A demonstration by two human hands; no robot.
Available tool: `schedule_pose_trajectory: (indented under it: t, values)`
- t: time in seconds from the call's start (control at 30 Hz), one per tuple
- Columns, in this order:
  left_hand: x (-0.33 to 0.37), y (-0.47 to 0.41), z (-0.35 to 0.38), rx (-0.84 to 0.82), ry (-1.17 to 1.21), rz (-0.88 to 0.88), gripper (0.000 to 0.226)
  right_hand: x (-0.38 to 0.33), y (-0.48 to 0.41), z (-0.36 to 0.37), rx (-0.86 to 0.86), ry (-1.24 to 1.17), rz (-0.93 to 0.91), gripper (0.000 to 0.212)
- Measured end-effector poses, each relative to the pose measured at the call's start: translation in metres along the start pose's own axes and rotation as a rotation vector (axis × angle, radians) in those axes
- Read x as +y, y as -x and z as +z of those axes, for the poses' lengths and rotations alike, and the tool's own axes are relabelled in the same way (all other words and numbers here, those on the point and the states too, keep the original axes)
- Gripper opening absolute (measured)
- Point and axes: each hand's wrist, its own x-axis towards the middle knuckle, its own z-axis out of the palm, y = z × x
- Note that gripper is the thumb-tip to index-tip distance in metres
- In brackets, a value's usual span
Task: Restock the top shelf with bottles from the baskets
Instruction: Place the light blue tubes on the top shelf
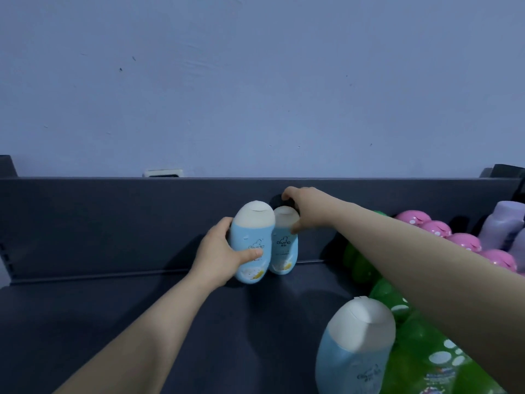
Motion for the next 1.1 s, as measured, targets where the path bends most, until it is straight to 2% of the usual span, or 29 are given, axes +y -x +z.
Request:
schedule_pose_trajectory:
  t: [0.13, 0.33, 0.67, 0.87, 1.1]
  values:
    - [0.004, 0.008, 0.039, -0.045, 0.005, 0.0, 0.049, 0.013, 0.018, -0.013, 0.013, -0.014, 0.026, 0.07]
    - [0.004, 0.008, 0.082, -0.006, -0.083, -0.043, 0.052, 0.03, 0.042, -0.019, -0.017, -0.015, 0.063, 0.071]
    - [0.015, 0.006, 0.071, 0.019, -0.285, 0.07, 0.067, 0.04, 0.073, -0.017, 0.003, 0.008, 0.063, 0.063]
    - [0.069, 0.029, 0.046, 0.138, -0.553, 0.277, 0.056, 0.039, 0.115, -0.036, 0.081, 0.043, 0.051, 0.065]
    - [0.155, 0.101, 0.071, 0.132, -0.612, 0.46, 0.056, 0.055, 0.213, -0.059, 0.185, 0.026, 0.084, 0.064]
